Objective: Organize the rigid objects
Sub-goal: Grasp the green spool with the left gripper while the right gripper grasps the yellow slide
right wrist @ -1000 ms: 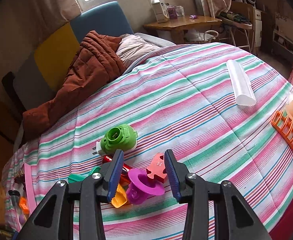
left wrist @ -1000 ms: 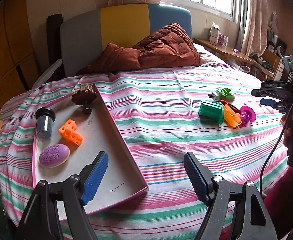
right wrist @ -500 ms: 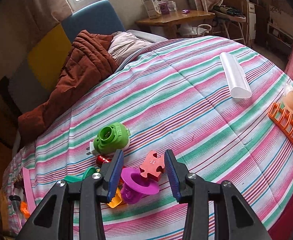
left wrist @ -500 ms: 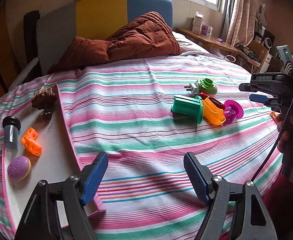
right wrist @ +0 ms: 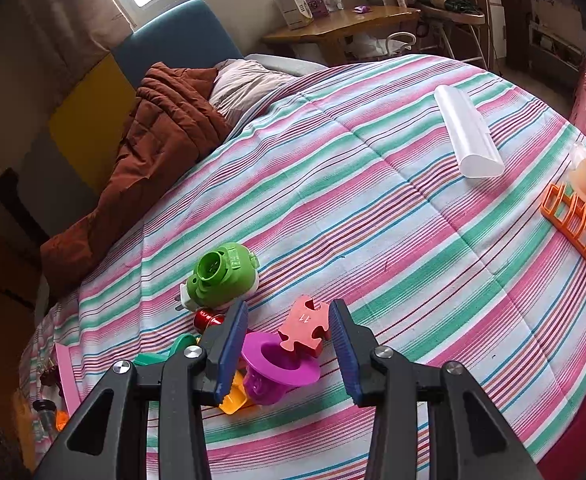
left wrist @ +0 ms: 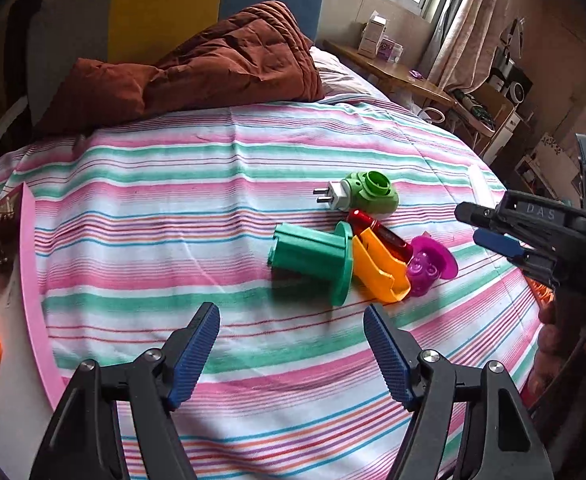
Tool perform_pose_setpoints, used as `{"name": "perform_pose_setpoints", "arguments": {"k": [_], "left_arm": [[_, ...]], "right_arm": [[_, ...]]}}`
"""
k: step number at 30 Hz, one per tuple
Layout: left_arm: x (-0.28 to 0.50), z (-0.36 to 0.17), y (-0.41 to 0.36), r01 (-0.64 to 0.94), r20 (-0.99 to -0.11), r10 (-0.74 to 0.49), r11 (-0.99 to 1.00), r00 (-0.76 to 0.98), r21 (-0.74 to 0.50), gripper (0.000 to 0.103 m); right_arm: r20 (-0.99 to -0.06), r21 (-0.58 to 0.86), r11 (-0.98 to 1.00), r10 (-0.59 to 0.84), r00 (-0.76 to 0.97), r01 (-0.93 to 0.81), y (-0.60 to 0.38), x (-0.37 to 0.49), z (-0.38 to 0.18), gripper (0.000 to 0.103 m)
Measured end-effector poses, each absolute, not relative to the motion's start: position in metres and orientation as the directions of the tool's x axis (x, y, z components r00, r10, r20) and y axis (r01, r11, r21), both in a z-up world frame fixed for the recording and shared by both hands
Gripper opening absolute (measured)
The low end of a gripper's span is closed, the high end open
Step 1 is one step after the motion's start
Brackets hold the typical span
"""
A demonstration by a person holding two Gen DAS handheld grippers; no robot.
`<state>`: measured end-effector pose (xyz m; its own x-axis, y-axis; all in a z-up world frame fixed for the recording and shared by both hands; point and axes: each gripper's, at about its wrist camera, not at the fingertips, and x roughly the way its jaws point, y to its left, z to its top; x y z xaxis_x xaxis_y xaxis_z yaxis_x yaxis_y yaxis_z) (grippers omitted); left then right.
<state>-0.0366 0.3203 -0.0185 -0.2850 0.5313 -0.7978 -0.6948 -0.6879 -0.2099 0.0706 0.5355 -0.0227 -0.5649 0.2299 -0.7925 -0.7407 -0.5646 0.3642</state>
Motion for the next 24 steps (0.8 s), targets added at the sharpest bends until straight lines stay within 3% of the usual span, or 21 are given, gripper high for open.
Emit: {"name": "perform_pose_setpoints", "arguments": {"k": [2, 5, 9, 14, 15, 17, 18, 24], "left_arm": [[-0.039, -0.013, 0.332, -0.721, -0.785, 0.525, -0.676, -0.329, -0.15, 0.076], [-0.045, -0.013, 0.352, -0.783, -0.794, 0.515, -0.617, -0.323, -0.082, 0.09], [-0.057, -0.024, 0.375, -0.811, -0.816, 0.482, -0.584, -0.318, -0.03, 0.091], [-0.071, -0.045, 0.393, -0.832, -0.844, 0.47, -0.552, -0.259, -0.052, 0.091], [-0.074, -0.048, 0.395, -0.83, -0.845, 0.47, -0.555, -0.255, -0.059, 0.089], [-0.079, -0.053, 0.395, -0.825, -0.846, 0.49, -0.554, -0.213, -0.113, 0.064], [-0.082, -0.057, 0.393, -0.815, -0.85, 0.492, -0.561, -0.189, -0.143, 0.06], [-0.061, -0.055, 0.356, -0.796, -0.825, 0.523, -0.583, -0.214, -0.163, 0.059]], "right_arm": [[-0.791, 0.37, -0.567, 0.224, -0.57, -0.736, 0.535, 0.071, -0.022, 0.042], [-0.79, 0.383, -0.565, 0.209, -0.576, -0.731, 0.535, 0.071, -0.023, 0.042], [-0.786, 0.402, -0.56, 0.194, -0.587, -0.724, 0.536, 0.072, -0.023, 0.042], [-0.785, 0.414, -0.55, 0.187, -0.59, -0.726, 0.538, 0.073, -0.024, 0.042], [-0.786, 0.414, -0.547, 0.187, -0.589, -0.727, 0.539, 0.073, -0.025, 0.042], [-0.787, 0.412, -0.545, 0.191, -0.587, -0.73, 0.54, 0.073, -0.025, 0.042], [-0.788, 0.41, -0.542, 0.195, -0.585, -0.733, 0.54, 0.073, -0.025, 0.042], [-0.783, 0.419, -0.533, 0.198, -0.59, -0.735, 0.543, 0.077, -0.025, 0.042]]}}
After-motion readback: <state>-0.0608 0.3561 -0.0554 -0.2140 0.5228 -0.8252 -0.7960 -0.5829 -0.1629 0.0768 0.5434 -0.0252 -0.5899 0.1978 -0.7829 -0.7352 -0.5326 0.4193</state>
